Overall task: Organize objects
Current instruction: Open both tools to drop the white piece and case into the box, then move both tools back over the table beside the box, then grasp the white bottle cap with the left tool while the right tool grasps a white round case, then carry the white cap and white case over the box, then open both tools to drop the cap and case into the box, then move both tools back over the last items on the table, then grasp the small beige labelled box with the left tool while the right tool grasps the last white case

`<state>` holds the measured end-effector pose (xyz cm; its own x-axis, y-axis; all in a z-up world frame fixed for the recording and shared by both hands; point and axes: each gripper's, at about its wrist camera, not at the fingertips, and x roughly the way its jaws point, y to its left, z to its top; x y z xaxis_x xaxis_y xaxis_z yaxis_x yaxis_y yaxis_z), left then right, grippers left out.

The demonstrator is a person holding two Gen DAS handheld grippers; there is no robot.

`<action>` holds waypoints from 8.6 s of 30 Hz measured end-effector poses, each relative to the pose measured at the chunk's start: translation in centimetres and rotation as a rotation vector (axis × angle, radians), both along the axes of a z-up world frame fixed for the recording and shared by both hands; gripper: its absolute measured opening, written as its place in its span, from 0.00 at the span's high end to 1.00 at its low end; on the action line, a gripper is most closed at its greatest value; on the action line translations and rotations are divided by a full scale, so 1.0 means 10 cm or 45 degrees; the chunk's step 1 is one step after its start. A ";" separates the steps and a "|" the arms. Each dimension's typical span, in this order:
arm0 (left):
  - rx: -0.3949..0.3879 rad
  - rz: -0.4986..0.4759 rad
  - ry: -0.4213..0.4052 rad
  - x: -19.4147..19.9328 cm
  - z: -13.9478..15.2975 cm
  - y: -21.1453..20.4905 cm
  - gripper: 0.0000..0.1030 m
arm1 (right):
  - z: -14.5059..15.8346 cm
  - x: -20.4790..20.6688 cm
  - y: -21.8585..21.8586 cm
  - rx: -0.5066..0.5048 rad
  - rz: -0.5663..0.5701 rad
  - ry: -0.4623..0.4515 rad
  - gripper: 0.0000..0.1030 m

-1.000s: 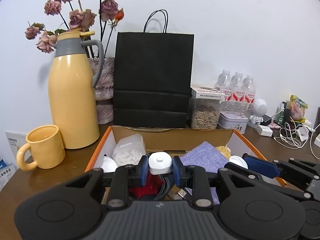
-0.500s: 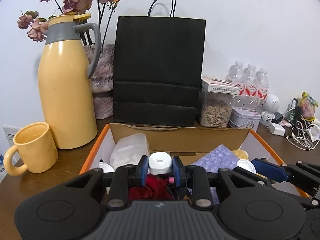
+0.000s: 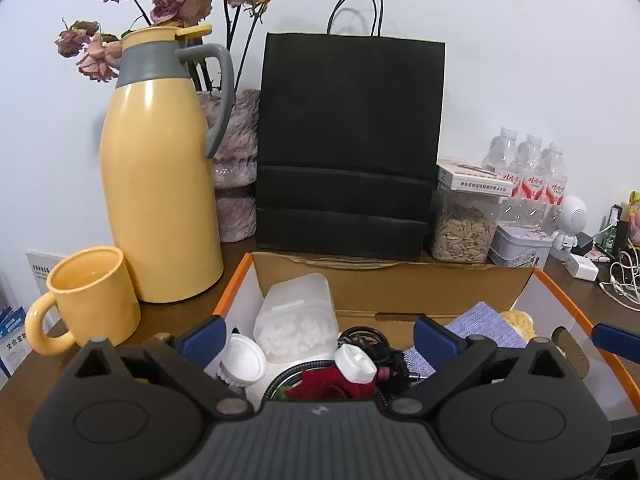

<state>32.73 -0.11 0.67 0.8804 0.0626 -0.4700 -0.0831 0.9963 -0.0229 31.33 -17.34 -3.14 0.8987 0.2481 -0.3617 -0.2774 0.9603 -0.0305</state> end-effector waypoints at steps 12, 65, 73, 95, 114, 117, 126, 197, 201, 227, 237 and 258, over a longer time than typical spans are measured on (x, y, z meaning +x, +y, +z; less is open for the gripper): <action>0.004 0.012 -0.031 -0.17 0.02 0.05 0.03 | 0.04 -0.10 -0.05 0.004 -0.007 -0.011 0.00; 0.136 -0.040 0.321 -0.96 -0.63 0.27 0.02 | -0.46 -0.71 -0.80 -0.095 -0.120 0.348 0.00; 0.070 -0.041 0.301 -0.93 -0.63 0.24 0.18 | -0.47 -0.61 -0.66 -0.048 -0.117 0.355 0.20; 0.009 -0.093 0.209 -1.13 -0.57 0.20 0.76 | -0.41 -0.76 -0.51 0.032 -0.044 0.298 0.89; -0.006 -0.142 0.029 -1.53 -0.22 0.07 0.76 | -0.07 -1.33 -0.50 0.139 -0.015 0.041 0.89; -0.008 -0.161 -0.003 -1.51 -0.10 0.01 0.76 | 0.01 -1.33 -0.46 0.142 -0.001 0.016 0.89; -0.028 -0.170 -0.089 -1.40 0.20 -0.13 0.76 | 0.27 -1.27 -0.29 0.140 0.034 -0.070 0.89; 0.026 -0.014 -0.085 0.03 -0.01 0.02 0.00 | -0.03 0.14 0.00 0.008 0.014 -0.007 0.00; 0.023 -0.007 -0.104 -0.11 0.01 0.02 0.00 | -0.01 0.03 -0.03 0.006 0.010 -0.017 0.00; 0.045 -0.141 0.085 -1.11 -0.40 -0.17 0.00 | -0.26 -1.00 -0.46 -0.023 -0.050 0.100 0.00; 0.027 -0.150 0.285 -1.00 -0.64 -0.25 0.00 | -0.32 -0.96 -0.63 0.004 -0.121 0.178 0.00; 0.005 -0.170 0.139 -1.14 -0.42 -0.23 0.72 | -0.37 -0.89 -0.53 0.015 -0.083 0.199 0.00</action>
